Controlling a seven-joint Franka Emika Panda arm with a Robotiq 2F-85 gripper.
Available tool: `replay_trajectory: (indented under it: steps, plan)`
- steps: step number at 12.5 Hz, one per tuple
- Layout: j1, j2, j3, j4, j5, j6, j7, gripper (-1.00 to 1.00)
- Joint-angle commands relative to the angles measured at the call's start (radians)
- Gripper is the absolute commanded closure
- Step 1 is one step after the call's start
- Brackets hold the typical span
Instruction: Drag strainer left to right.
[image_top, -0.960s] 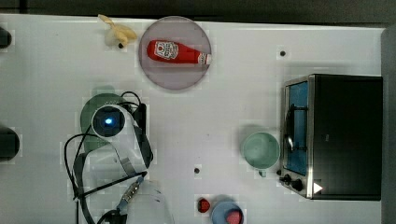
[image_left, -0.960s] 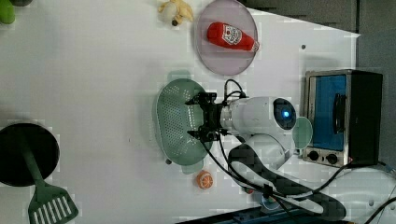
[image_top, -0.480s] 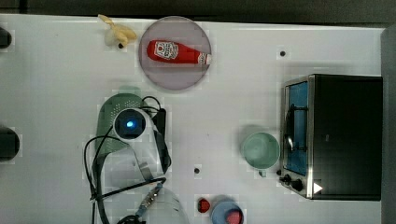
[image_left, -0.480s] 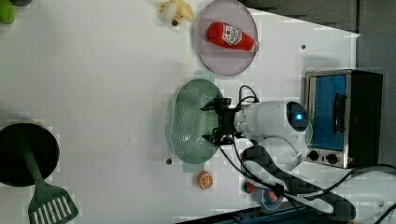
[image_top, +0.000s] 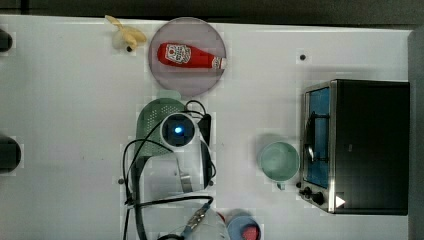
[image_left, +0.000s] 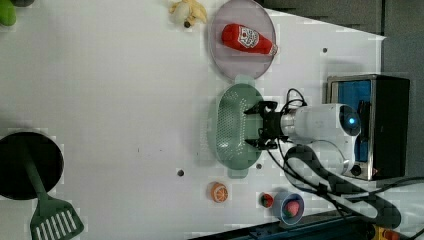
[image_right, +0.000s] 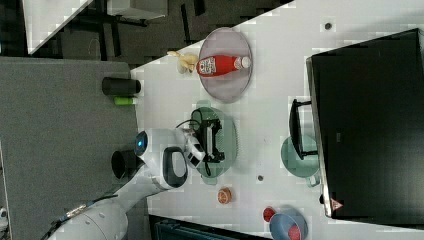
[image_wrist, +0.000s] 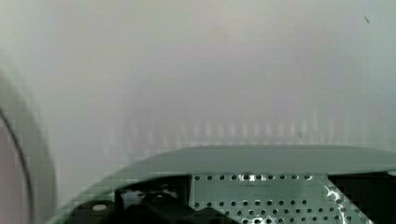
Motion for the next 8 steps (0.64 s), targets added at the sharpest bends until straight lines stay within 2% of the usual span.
replay_trajectory:
  steps: [1,8]
  plan:
    - [-0.004,-0.023,-0.05,-0.013,0.01,-0.005,-0.12,-1.0]
    - [-0.005,-0.024,-0.196,-0.015,0.009,-0.003,-0.273,-1.0]
